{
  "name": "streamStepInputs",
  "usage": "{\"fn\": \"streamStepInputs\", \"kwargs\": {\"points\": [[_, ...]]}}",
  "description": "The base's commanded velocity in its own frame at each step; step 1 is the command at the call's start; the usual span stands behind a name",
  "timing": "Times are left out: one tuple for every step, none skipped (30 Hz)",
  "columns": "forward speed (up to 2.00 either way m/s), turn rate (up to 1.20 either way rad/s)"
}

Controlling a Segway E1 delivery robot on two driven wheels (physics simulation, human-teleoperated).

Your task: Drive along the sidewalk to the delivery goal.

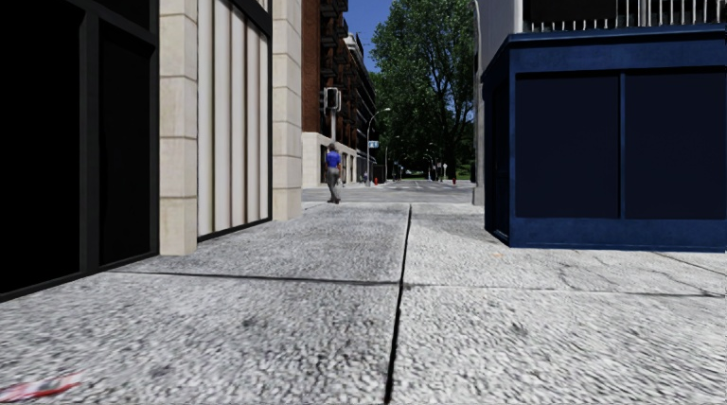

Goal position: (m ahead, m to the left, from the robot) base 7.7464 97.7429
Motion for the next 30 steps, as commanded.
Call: {"fn": "streamStepInputs", "kwargs": {"points": [[2.0, 0.0], [2.0, 0.0], [2.0, 0.0], [2.0, 0.0], [2.0, 0.0], [2.0, 0.0], [2.0, 0.0], [2.0, 0.0], [2.0, 0.0], [2.0, 0.0], [2.0, 0.0], [2.0, 0.0], [2.0, 0.0], [2.0, 0.0], [2.0, 0.0], [2.0, 0.0], [2.0, 0.0], [2.0, 0.0], [2.0, 0.0], [2.0, 0.0], [2.0, 0.0], [2.0, 0.0], [2.0, 0.0], [2.0, 0.0], [2.0, 0.0], [2.0, 0.0], [2.0, 0.0], [2.0, 0.0], [2.0, 0.0], [2.0, 0.0]]}}
